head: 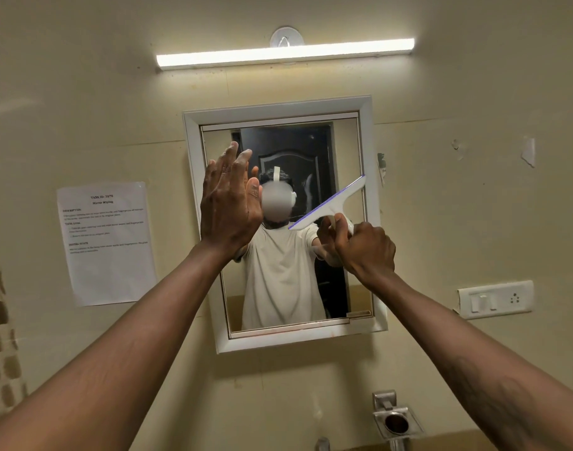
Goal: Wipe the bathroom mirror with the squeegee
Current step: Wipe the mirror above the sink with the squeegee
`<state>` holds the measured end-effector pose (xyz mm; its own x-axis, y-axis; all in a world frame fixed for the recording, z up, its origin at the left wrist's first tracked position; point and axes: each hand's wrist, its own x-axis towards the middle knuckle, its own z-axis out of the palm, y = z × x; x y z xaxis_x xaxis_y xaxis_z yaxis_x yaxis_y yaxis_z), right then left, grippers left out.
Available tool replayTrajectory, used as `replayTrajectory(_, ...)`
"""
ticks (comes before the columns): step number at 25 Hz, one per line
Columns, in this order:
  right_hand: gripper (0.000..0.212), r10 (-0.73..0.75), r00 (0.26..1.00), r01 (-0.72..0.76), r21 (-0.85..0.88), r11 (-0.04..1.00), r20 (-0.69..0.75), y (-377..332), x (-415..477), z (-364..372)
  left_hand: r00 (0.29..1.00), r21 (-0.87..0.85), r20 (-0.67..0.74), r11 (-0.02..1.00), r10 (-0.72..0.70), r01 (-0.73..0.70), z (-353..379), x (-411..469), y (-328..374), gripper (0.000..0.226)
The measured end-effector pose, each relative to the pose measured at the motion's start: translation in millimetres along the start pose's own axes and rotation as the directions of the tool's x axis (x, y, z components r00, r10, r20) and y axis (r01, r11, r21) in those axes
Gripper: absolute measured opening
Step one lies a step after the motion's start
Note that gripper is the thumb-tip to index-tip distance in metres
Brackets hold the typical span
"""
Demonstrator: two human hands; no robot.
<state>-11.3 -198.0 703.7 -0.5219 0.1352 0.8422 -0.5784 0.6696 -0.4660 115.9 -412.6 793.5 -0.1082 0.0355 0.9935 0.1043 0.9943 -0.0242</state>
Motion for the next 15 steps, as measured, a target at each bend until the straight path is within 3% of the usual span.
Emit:
replayTrajectory(5, 0.075, 0.006, 1.0, -0.002, -0.11, 0.994, 0.029, 7, -21, -13, 0.999, -0.011, 0.007, 0.999, 0.038, -0.037, -2, 0, 5, 0.06)
replayTrajectory(8, 0.069, -0.275, 0.958, 0.253, -0.215, 0.943, -0.078, -1, -1, -35, 0.998, -0.045, -0.014, 0.998, 0.053, -0.054, -6, 9, 2, 0.06)
replayTrajectory(11, 0.064, -0.599, 0.799, 0.57, -0.251, 0.782, -0.05, -10, 47, -59, 0.997, -0.074, -0.066, 0.997, 0.029, -0.034, -8, 13, 1, 0.053)
replayTrajectory(15, 0.085, -0.66, 0.746, 0.659, -0.25, 0.71, 0.091, -37, 107, -83, 0.999, -0.056, -0.051, 0.998, 0.0, -0.003, -3, 10, 0, 0.057)
